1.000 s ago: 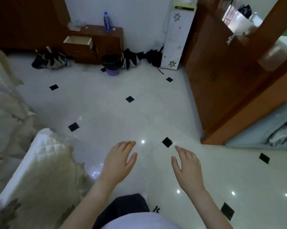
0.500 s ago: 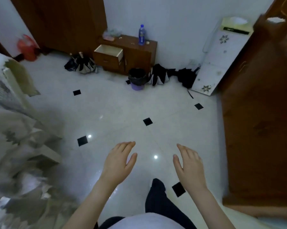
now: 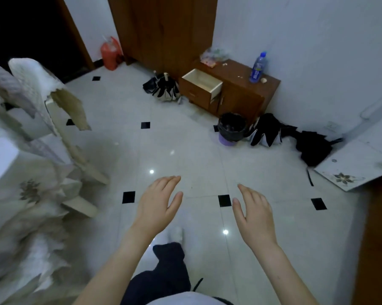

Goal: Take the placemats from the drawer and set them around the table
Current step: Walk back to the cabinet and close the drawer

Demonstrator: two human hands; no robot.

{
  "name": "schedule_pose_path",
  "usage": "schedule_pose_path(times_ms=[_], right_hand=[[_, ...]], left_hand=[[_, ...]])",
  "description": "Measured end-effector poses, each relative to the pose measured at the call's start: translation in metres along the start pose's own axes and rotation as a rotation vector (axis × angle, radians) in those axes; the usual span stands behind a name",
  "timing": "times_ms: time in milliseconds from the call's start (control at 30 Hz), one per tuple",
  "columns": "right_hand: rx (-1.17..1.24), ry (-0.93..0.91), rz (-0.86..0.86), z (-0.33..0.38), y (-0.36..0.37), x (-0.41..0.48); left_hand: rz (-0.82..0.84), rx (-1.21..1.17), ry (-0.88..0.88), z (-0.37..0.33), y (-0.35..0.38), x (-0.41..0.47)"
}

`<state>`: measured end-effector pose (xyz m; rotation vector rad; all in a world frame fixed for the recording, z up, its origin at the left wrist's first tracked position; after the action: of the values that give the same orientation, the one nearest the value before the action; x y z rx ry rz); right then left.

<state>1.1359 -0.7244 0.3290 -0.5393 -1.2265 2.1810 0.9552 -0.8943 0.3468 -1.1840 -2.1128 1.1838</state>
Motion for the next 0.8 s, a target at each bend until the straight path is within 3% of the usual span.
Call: schedule_pose_path(times_ms=[200,567,800], right_hand=[[-0.014,0.032,0.069,0.000,0.037,0.139],[0.005,-0.019,-0.022,0.064,-0.011,0.417],[0.048,-0.064,0.046,0.061,0.026,0.572]], left_hand=[[0.069,0.016,-0.048,0.072,0.002,0.118],[-0.050,0.062,0.060,0.118,-0.121,0.400],[-0.031,-0.009,-0.061,0.197,-0.112,0.505]])
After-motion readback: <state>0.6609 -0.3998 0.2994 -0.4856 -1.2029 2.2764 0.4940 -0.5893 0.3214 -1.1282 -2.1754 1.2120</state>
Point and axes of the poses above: each hand's wrist, its own x-axis towards the middle knuckle, its own y-axis out of the palm, z = x × y, the point moved 10 cm from there along x, towards the middle knuckle, and after that the axes turned 10 degrees about z, right-handed, at the moved point
